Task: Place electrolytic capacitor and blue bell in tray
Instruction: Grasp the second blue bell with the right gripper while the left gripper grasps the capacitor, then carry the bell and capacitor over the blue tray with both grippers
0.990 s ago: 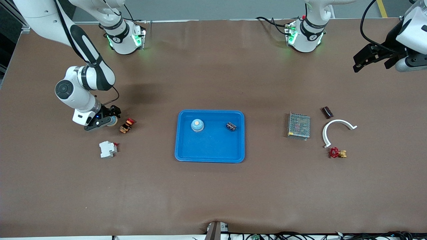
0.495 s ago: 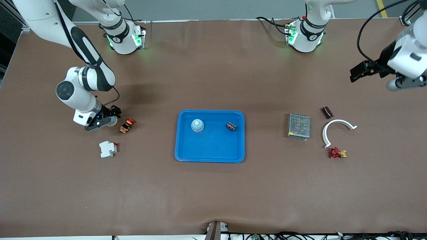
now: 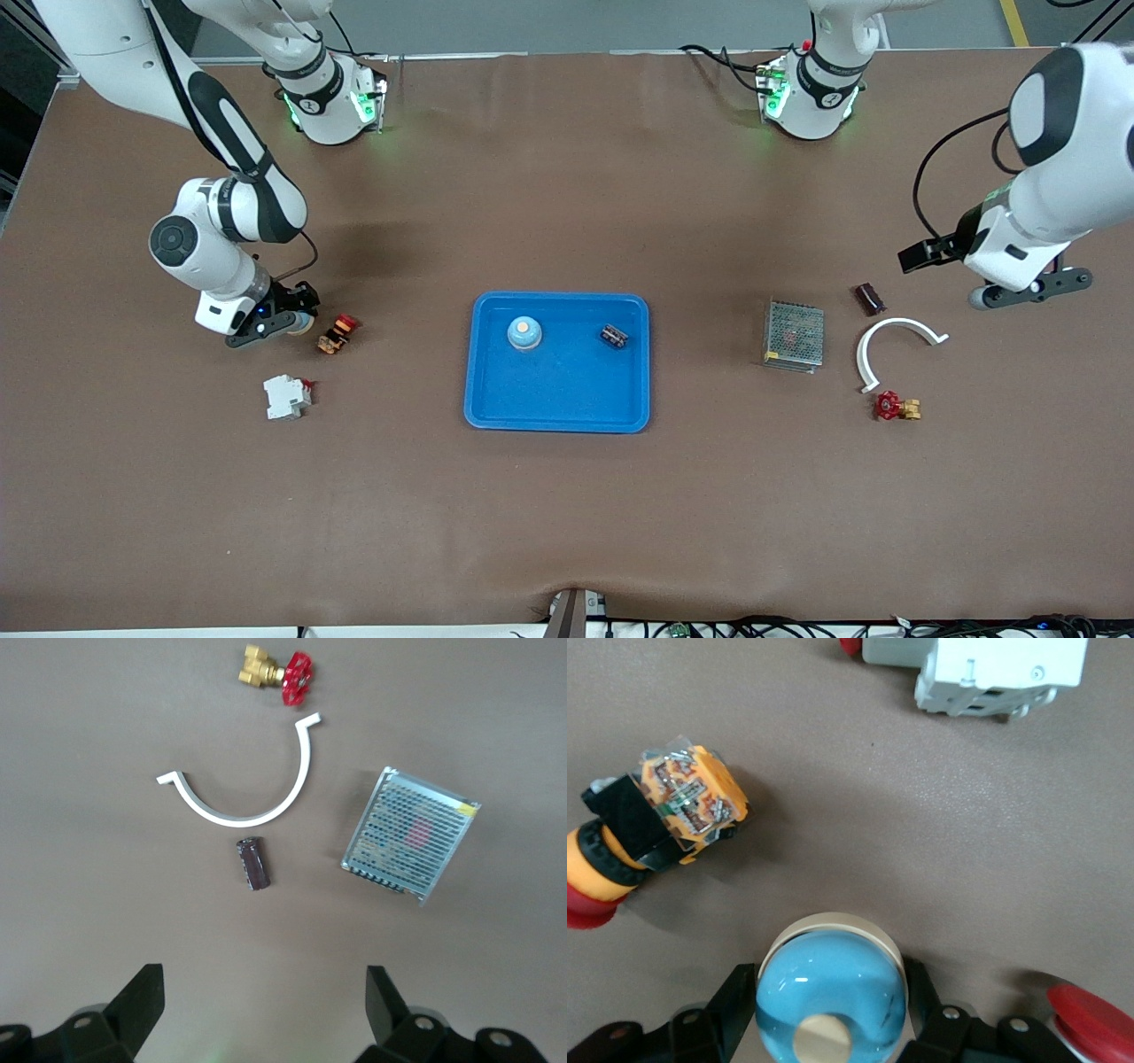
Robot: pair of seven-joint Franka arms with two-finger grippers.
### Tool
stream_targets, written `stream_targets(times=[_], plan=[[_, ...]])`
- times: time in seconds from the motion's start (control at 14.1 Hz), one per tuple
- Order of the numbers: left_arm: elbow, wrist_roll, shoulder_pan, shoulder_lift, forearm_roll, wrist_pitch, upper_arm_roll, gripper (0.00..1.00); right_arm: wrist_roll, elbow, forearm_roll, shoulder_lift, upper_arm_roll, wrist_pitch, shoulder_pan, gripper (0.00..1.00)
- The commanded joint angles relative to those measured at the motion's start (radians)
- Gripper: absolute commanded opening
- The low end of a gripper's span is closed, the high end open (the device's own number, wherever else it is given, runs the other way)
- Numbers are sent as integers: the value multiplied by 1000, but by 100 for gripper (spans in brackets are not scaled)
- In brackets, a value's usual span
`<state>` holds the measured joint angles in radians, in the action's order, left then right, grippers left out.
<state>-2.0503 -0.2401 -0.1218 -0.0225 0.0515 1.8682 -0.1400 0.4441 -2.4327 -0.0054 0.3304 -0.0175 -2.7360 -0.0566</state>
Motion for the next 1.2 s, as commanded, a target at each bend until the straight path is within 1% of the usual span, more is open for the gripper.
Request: stream_targets(times=[0.0,0.07,0.14,0.21,0.35,0.49,0.64,0.71,0.85,0.99,1.06,1.13], plan=[[-173,-7,-62,-44,14,174,-15,100,10,-5,-8,4,-2,-11,-8,63],[-223,-7,-76,-33,14,253,-13,100,10,-3,-8,4,-2,-11,-8,61],[-263,-7,-81,-13,14,326,-13,100,10,-3,-8,4,-2,-10,-8,53],[-286,-7,-97,12,14,372,-13,100,8,-2,-8,4,-2,-10,-8,50],[-298,-7,-119,65,13,413,-15,98,5,6,-8,1,-2,-4,-8,50],[-300,-7,-148,126,7,442,-16,89,-2,12,-7,-10,-2,1,-5,51],[-300,-7,-154,202,4,506,-16,82,-7,39,-2,-30,-6,34,-2,51],[-300,-7,-154,244,2,546,-16,82,-8,75,1,-40,-7,95,1,51],[-298,-8,-154,303,2,612,-16,79,-19,180,1,-45,-7,259,3,51],[-297,-8,-154,332,1,643,-16,79,-22,292,1,-45,-9,416,9,51],[-295,-8,-154,345,2,654,-16,78,-53,346,4,-44,-9,485,18,51],[-297,-8,-153,352,2,658,-16,75,-112,394,2,-44,-10,545,41,51]])
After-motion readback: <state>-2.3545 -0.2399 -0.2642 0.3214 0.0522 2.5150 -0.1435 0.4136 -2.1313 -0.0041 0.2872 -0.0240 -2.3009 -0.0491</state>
